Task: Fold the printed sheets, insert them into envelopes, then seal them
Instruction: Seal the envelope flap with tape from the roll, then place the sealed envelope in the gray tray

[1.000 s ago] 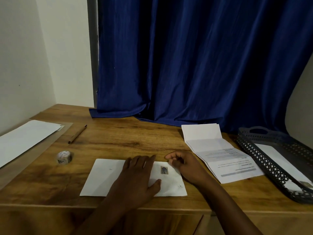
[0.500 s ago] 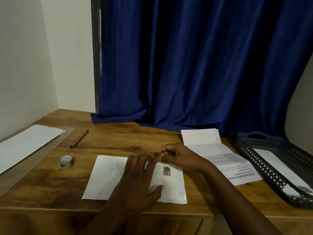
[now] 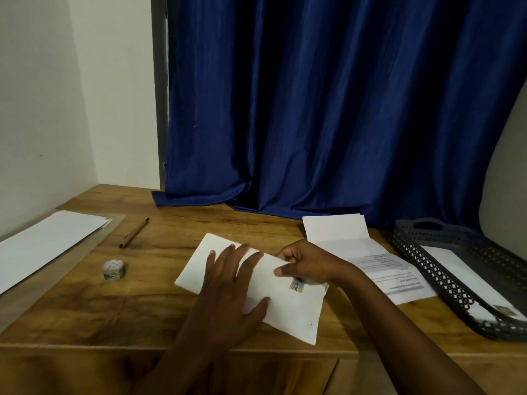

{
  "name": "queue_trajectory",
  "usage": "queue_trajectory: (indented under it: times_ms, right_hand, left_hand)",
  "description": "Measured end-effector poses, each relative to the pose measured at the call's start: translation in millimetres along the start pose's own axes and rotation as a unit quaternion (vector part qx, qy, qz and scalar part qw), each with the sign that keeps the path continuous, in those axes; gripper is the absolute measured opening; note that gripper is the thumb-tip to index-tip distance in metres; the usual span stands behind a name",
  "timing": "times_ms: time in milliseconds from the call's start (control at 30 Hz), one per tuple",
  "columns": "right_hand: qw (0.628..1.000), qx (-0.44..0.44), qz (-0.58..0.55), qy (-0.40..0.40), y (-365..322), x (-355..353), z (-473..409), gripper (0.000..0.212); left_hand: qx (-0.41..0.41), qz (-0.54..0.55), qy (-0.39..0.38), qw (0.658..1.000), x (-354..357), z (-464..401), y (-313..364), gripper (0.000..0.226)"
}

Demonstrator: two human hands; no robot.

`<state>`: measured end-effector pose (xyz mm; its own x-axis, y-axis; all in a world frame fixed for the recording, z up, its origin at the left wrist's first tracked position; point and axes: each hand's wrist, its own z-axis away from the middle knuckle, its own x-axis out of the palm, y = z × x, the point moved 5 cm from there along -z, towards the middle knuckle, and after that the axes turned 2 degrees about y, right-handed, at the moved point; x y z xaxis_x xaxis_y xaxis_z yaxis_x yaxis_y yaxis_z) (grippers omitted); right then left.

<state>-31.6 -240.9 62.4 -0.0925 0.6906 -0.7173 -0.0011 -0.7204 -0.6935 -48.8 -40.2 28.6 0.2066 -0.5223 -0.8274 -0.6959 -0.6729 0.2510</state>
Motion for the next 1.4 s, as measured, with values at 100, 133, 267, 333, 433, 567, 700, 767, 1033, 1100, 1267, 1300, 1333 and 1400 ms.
queue_trajectory:
  times_ms: [100,133,267,333,433,567,700,767,1033,1100,1267,1300,1333,1400]
  right_hand:
    - [0.996,0.015,-0.039,0.084,15.6,-23.3,25.8,0.019]
    - [0.993,0.02,-0.052,0.105,20.6,-32.5,36.7,0.017]
    - [0.973,0.042,-0.089,0.208,44.5,-81.2,87.6,0.005]
    - [0.957,0.058,-0.097,0.268,57.3,-111.1,114.7,0.004]
    - [0.921,0.074,-0.101,0.368,76.4,-159.0,154.4,0.006]
    - [0.871,0.103,-0.067,0.475,106.5,-216.3,202.3,0.008]
    - [0.814,0.147,0.01,0.562,141.6,-261.8,242.5,0.009]
    - [0.797,0.18,0.028,0.576,161.7,-275.7,254.7,0.01]
    - [0.836,0.397,0.026,0.379,234.1,-263.7,238.8,0.028]
    - [0.844,0.391,0.028,0.367,241.8,-258.8,234.1,0.03]
    - [0.84,0.41,0.044,0.352,248.5,-252.8,230.8,0.032]
    - [0.837,0.408,0.058,0.361,248.1,-253.6,231.9,0.036]
    - [0.831,0.4,0.079,0.377,246.3,-255.5,233.3,0.041]
    - [0.812,0.392,0.151,0.405,233.5,-261.0,233.9,0.047]
  left_hand:
    - [-0.017,0.023,0.003,1.0,1.1,-0.7,-2.9,0.086]
    - [-0.021,0.036,0.002,0.999,1.5,-1.1,-3.9,0.088]
    - [-0.012,0.095,-0.023,0.995,9.1,-5.7,-0.5,0.091]
    - [-0.011,0.11,-0.059,0.992,20.8,-10.3,10.6,0.091]
    - [0.013,0.073,-0.129,0.989,46.0,-19.0,42.0,0.088]
    - [0.044,0.046,-0.178,0.982,71.3,-36.9,85.9,0.075]
    - [0.033,-0.007,-0.199,0.979,89.1,-42.8,107.1,0.068]
    - [0.033,-0.024,-0.19,0.981,92.1,-41.2,106.5,0.066]
    - [0.041,-0.028,-0.185,0.982,93.0,-39.0,101.1,0.067]
    - [0.044,-0.025,-0.183,0.982,94.5,-38.6,99.4,0.068]
    - [0.044,-0.025,-0.184,0.982,97.3,-37.9,96.5,0.075]
    - [0.043,-0.026,-0.184,0.982,97.8,-38.0,96.4,0.076]
    - [0.042,-0.026,-0.183,0.982,98.0,-38.0,96.1,0.075]
    - [0.042,-0.024,-0.18,0.983,98.5,-38.6,96.2,0.071]
